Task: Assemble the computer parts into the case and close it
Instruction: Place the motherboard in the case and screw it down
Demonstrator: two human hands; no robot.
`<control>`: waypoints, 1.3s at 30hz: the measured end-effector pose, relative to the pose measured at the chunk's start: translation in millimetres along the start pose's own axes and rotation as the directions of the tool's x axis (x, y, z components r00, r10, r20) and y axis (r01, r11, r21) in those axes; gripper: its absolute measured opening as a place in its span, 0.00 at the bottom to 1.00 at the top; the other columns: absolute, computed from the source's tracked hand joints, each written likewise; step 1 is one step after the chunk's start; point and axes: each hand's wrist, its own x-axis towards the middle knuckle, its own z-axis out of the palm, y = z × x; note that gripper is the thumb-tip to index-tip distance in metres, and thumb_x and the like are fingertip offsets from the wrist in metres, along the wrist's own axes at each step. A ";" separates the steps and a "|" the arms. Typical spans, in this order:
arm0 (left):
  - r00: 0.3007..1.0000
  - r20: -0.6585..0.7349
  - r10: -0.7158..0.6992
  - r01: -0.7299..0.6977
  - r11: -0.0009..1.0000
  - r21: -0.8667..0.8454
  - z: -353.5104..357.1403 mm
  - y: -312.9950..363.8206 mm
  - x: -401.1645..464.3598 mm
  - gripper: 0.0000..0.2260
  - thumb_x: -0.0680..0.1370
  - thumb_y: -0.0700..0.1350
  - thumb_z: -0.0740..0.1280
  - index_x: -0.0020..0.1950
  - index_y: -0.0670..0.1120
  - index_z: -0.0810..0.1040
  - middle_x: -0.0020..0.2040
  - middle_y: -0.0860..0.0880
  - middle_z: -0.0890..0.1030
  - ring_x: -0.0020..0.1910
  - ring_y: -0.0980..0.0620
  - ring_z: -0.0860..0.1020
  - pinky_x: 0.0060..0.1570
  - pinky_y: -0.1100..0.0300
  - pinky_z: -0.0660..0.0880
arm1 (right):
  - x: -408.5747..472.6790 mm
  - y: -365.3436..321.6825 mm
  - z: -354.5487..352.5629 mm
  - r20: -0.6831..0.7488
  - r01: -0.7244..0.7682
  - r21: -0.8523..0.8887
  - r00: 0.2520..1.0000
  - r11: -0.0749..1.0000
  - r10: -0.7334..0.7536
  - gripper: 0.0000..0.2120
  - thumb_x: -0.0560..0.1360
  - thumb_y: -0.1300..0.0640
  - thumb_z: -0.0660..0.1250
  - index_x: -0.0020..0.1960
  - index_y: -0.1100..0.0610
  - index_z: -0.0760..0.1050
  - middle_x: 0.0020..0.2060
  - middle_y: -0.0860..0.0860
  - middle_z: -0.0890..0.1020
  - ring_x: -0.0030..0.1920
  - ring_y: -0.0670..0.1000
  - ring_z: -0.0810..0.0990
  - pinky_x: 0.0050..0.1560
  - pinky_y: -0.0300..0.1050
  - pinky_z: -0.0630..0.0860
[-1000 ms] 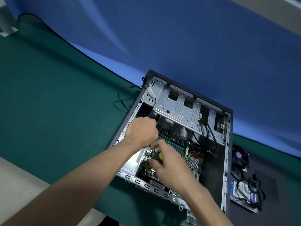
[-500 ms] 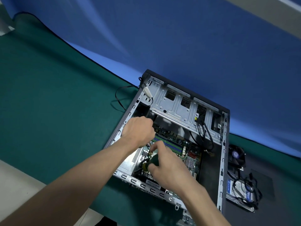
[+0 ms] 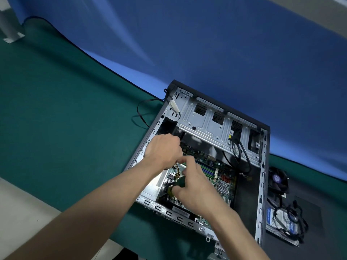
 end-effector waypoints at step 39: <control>1.000 0.002 0.016 -0.016 0.999 0.029 2.9 -1.4 2.5 0.09 0.72 0.42 0.60 0.31 0.46 0.68 0.28 0.50 0.68 0.30 0.47 0.68 0.30 0.57 0.60 | 10.5 -24.2 4.3 -0.166 -0.070 -0.519 0.986 0.852 -0.020 0.20 0.80 0.51 0.57 0.70 0.58 0.63 0.54 0.54 0.80 0.55 0.58 0.78 0.42 0.47 0.64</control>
